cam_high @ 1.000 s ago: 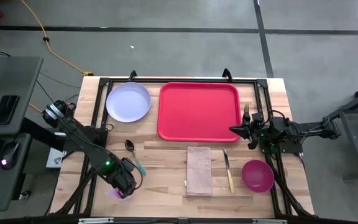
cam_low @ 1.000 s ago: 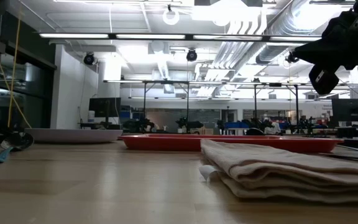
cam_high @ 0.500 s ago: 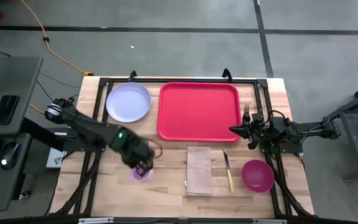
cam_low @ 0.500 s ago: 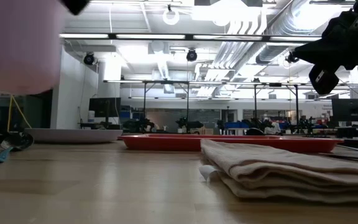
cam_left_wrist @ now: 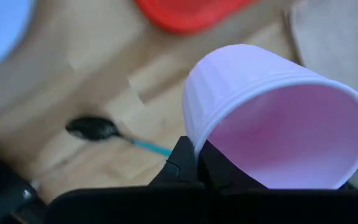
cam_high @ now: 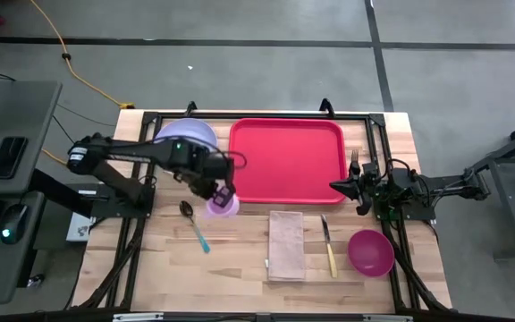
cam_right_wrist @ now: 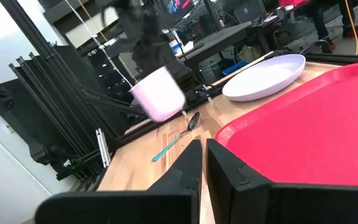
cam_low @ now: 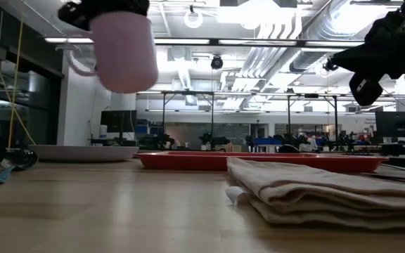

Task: Set up tray
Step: Put the pink cup on the top left of the red serving tray

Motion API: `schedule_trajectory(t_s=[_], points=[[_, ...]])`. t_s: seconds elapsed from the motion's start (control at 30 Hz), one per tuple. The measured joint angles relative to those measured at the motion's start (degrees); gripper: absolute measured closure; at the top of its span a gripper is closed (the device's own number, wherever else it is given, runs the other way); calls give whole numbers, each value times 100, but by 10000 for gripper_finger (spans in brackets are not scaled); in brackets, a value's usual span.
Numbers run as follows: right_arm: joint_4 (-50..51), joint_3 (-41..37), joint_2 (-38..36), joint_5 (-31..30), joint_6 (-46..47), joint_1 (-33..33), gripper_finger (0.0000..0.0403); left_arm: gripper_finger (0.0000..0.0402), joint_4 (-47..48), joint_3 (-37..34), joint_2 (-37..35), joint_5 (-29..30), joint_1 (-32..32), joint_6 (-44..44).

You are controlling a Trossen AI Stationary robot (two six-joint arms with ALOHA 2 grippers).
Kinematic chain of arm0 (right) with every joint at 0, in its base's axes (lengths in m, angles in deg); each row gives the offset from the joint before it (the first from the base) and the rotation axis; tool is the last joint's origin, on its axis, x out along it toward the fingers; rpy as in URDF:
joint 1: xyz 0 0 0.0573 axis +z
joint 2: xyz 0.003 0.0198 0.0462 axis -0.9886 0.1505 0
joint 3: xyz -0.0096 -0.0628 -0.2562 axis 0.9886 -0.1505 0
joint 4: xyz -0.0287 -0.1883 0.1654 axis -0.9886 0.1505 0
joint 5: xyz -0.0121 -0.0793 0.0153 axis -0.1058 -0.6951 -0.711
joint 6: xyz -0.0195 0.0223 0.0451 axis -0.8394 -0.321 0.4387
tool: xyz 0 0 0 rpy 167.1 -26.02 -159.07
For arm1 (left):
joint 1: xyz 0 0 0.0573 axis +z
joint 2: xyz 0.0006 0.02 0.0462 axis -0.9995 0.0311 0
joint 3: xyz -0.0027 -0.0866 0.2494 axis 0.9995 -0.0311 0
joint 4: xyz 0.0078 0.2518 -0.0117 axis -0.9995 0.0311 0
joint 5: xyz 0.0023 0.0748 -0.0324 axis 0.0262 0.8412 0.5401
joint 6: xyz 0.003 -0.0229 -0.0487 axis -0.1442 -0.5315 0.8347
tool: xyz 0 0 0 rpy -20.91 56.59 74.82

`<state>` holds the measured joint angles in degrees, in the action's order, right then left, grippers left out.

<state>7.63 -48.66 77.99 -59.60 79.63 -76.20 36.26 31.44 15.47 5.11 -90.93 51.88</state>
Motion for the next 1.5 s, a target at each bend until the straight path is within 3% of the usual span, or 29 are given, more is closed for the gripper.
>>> schedule_trajectory(t_s=[0.4,0.77,1.33,1.5], points=[[0,0,0,-6,-914,0,402,389,-85,92,3,314,1196,-495],[-48,0,0,-411,-2019,-1,402,389,-631,89,329,438,2017,-933],[-61,0,0,-518,-2023,0,402,389,-1567,89,761,396,2832,-1334],[-63,0,0,-539,-2027,0,402,389,-1524,606,788,464,2944,-1526]])
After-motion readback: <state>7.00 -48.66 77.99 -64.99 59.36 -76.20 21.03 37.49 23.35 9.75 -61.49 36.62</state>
